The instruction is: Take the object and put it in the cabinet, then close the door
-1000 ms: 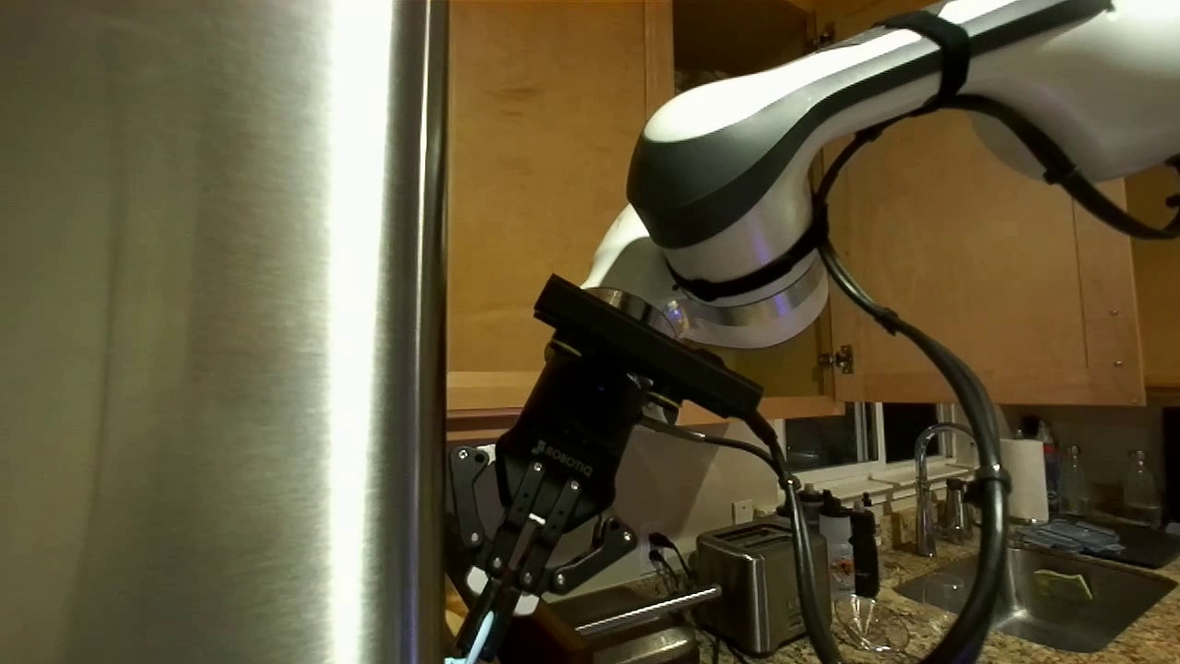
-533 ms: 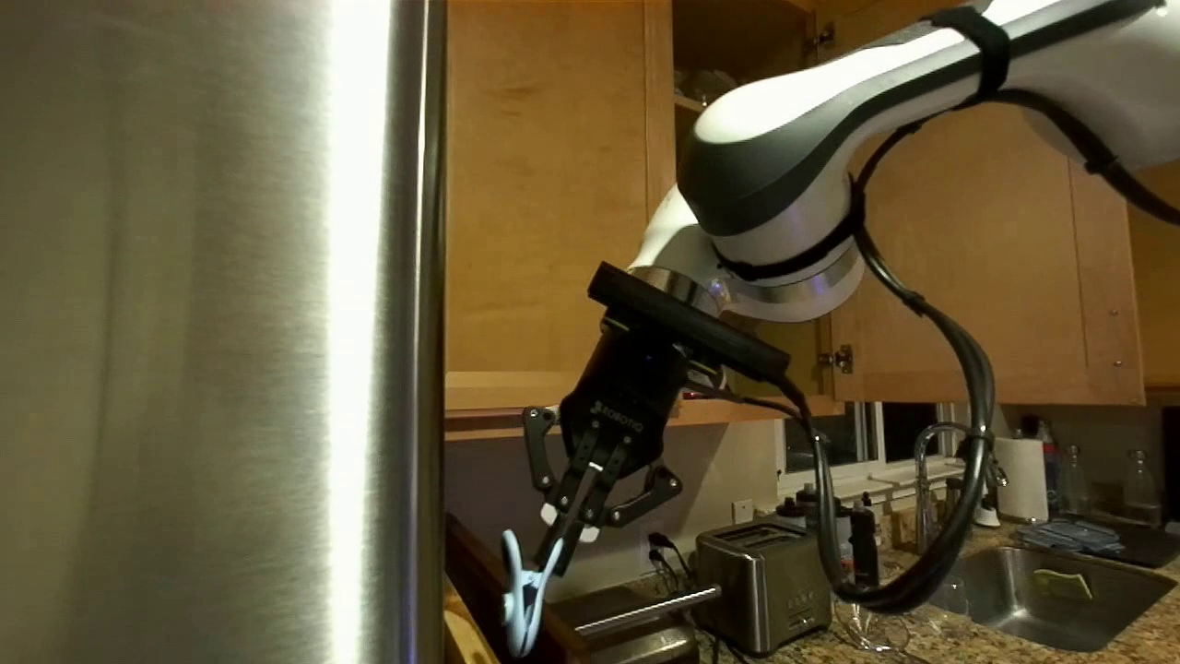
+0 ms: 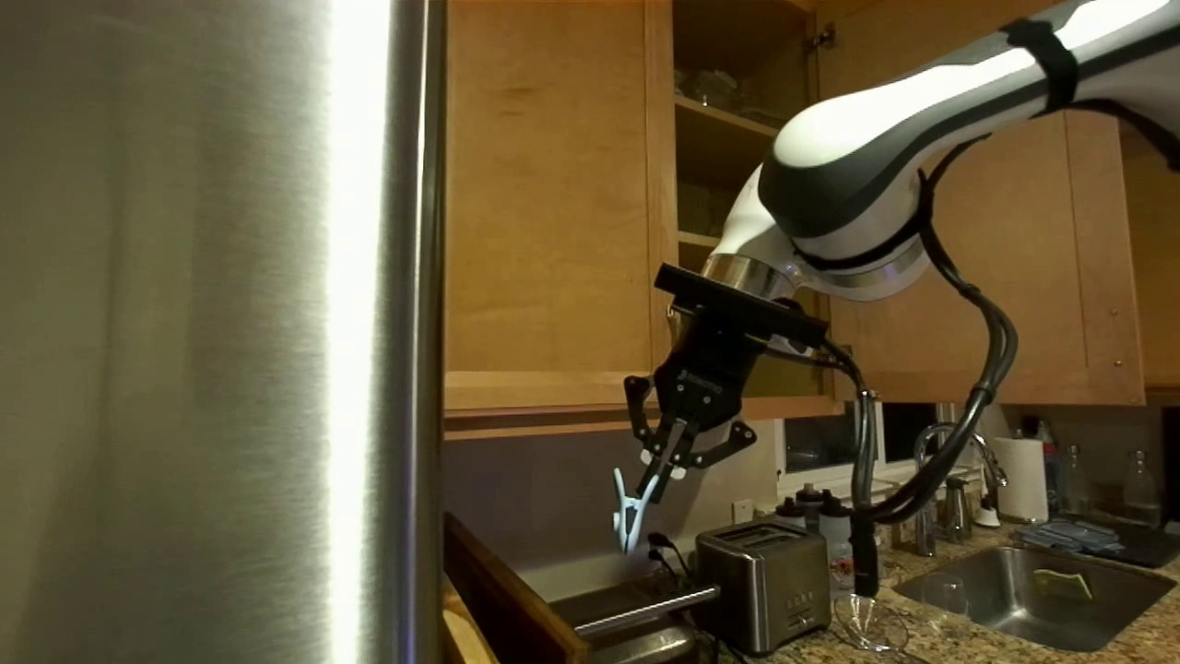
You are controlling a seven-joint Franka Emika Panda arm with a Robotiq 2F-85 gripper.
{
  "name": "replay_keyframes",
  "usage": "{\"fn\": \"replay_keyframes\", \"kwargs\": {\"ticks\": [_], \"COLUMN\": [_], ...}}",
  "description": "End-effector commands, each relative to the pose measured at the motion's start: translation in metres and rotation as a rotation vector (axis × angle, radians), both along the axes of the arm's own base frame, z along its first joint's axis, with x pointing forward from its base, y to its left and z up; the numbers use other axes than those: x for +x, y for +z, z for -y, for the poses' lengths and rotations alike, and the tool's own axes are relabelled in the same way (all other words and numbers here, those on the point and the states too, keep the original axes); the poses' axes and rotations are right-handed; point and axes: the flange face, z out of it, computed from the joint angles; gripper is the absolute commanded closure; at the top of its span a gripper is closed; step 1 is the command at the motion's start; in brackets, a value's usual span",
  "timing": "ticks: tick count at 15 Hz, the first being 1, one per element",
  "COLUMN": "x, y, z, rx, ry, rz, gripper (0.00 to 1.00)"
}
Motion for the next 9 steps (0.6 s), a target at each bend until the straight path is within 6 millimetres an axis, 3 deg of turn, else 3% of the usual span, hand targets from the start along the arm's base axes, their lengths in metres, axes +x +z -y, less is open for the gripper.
{"fn": "replay_keyframes", "kwargs": {"ticks": [1,2,3,9], "x": [-0.014,-0.015,-0.002,-0.001], "y": [0.008,0.009,0.006,0.003], "z": [0.021,0.021,0.014,0.014], "rx": [-0.010,-0.007,0.002,0.000], "ry": [-0.139,-0.159,-0.093,-0.093], "rz": [-0.015,-0.017,-0.011,-0.016], "gripper": [0.94,0.94,0.94,0.93]}}
